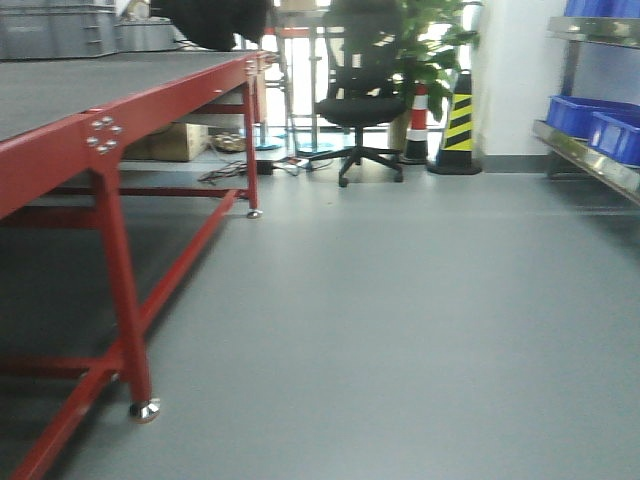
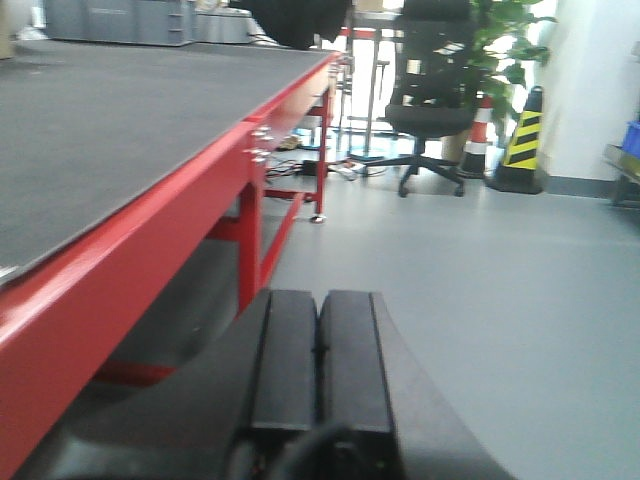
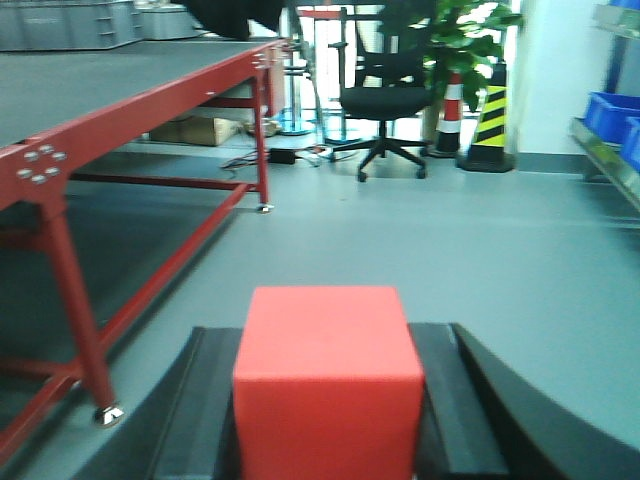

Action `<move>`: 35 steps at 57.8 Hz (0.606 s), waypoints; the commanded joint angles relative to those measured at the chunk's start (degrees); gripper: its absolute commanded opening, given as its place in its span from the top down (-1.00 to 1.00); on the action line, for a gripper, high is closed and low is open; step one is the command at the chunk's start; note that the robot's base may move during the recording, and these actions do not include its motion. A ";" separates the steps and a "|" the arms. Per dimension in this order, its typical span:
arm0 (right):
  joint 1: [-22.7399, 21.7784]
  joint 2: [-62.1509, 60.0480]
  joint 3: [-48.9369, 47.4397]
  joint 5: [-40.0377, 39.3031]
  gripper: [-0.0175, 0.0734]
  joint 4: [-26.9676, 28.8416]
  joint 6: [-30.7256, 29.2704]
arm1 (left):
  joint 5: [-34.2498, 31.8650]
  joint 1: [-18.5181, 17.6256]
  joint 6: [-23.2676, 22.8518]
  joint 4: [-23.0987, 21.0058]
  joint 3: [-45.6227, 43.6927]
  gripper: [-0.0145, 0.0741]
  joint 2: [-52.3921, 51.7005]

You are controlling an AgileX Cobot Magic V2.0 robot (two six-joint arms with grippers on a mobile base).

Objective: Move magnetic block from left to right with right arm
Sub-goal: 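Drive the base away from the table holding the cube in the right gripper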

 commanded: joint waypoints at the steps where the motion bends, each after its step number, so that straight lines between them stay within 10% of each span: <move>1: -0.46 0.18 -1.69 -4.74 0.10 -0.08 -0.45 | -4.57 0.10 -0.41 -0.15 0.39 0.96 -0.72; 35: -0.46 0.18 -1.69 -4.74 0.10 -0.08 -0.45 | -4.57 0.10 -0.41 -0.15 0.39 0.96 -0.61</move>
